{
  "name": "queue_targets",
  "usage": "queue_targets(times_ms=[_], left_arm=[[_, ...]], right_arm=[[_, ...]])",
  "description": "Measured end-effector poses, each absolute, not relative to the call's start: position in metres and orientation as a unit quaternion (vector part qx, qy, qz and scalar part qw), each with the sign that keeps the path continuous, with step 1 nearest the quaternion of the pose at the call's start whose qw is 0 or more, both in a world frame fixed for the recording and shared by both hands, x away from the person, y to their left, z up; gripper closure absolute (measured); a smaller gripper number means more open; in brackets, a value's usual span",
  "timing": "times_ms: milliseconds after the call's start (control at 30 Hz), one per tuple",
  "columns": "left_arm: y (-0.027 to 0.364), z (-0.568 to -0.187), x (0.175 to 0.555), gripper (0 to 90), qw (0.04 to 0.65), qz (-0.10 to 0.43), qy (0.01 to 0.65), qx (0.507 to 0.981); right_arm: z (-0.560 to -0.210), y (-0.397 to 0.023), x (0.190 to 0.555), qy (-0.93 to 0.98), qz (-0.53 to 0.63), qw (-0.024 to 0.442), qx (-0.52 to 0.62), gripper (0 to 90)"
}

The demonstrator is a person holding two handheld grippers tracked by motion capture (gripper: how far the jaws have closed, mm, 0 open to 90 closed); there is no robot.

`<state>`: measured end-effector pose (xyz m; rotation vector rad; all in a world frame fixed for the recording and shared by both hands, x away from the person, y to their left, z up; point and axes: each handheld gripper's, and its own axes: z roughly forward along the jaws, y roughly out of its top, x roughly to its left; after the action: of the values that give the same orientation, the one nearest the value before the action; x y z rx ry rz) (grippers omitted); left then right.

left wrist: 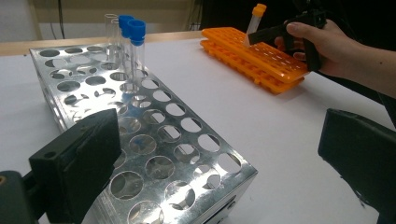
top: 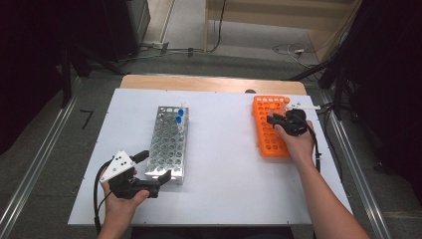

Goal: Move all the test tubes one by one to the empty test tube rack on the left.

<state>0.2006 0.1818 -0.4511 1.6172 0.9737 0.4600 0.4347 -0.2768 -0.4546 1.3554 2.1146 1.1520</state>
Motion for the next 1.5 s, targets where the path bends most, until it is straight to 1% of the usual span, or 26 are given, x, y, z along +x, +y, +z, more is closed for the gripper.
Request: queue_targets(times_ms=[167, 400, 600, 833, 967, 1267, 1500], left_arm=[[0.181, -0.451, 0.2, 0.0, 0.564, 0.195, 0.414, 0.687], [0.18, -0.451, 0.201, 0.0, 0.563, 0.195, 0.414, 0.688], [0.18, -0.45, 0.201, 0.0, 0.565, 0.196, 0.413, 0.687], [0.175, -0.445, 0.202, 0.0, 0.567, 0.2, 0.404, 0.689], [0.169, -0.441, 0.202, 0.0, 0.564, 0.206, 0.395, 0.695], [0.151, -0.436, 0.208, 0.0, 0.565, 0.189, 0.37, 0.713], [0.137, -0.434, 0.212, 0.6, 0.564, 0.185, 0.354, 0.723]], right_arm=[[-0.453, -0.27, 0.44, 0.758, 0.4, 0.213, 0.47, 61.7], [-0.454, -0.263, 0.446, 0.769, 0.374, 0.237, 0.461, 71.6], [-0.452, -0.266, 0.442, 0.768, 0.382, 0.248, 0.449, 72.5], [-0.436, -0.273, 0.427, 0.753, 0.419, 0.265, 0.432, 72.6], [-0.428, -0.275, 0.415, 0.752, 0.434, 0.264, 0.42, 72.6], [-0.424, -0.275, 0.377, 0.757, 0.469, 0.229, 0.393, 72.6], [-0.425, -0.273, 0.349, 0.761, 0.488, 0.207, 0.374, 72.6]])
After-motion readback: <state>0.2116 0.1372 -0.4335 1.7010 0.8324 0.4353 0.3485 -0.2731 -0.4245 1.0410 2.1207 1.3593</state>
